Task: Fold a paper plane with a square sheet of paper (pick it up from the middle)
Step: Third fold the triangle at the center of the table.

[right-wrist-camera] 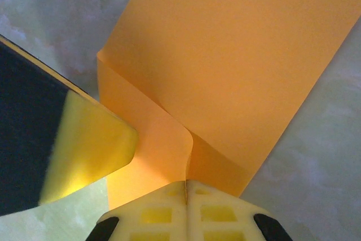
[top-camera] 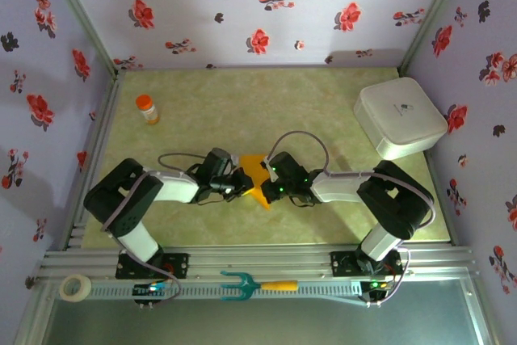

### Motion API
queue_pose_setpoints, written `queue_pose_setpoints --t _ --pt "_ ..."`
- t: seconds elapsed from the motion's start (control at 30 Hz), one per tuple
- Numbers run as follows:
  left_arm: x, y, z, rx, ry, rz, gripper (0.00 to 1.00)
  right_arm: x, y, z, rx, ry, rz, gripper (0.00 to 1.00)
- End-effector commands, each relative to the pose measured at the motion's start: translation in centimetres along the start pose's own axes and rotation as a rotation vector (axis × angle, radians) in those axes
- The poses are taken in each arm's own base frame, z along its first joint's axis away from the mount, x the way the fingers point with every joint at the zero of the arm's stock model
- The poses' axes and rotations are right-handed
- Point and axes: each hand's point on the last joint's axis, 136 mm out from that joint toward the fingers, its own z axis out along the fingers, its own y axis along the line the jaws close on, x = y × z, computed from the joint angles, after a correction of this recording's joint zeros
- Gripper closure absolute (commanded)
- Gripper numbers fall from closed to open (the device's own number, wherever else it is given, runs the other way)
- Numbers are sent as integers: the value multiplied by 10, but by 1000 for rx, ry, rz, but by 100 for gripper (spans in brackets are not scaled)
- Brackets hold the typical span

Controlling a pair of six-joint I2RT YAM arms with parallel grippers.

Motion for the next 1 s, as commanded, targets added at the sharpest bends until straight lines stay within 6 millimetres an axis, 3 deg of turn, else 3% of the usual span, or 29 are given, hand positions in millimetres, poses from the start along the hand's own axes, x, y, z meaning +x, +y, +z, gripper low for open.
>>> queue_pose_setpoints --t 0.0,0.27,0.47,0.57,0.67,0.77,0.87,0.97 --pt "4 4 6 -25 26 9 100 6 -12 3 52 28 21 97" --pt "5 13 8 -55 29 3 100 -2 -5 -2 31 19 34 89" --pt "4 11 8 -54 28 8 100 -26 -3 -32 29 -42 138 56" --pt "4 11 7 -52 25 9 100 -32 -3 -48 -1 -42 214 52" --pt "3 10 7 -50 24 10 100 -30 14 -54 -96 8 249 56" --pt "3 11 7 -51 20 12 100 -23 36 -50 -220 78 289 73" --pt "3 10 6 -50 19 13 100 -12 45 -44 -261 137 301 87" --pt "3 10 6 -51 16 11 100 -6 50 -40 -269 174 296 94"
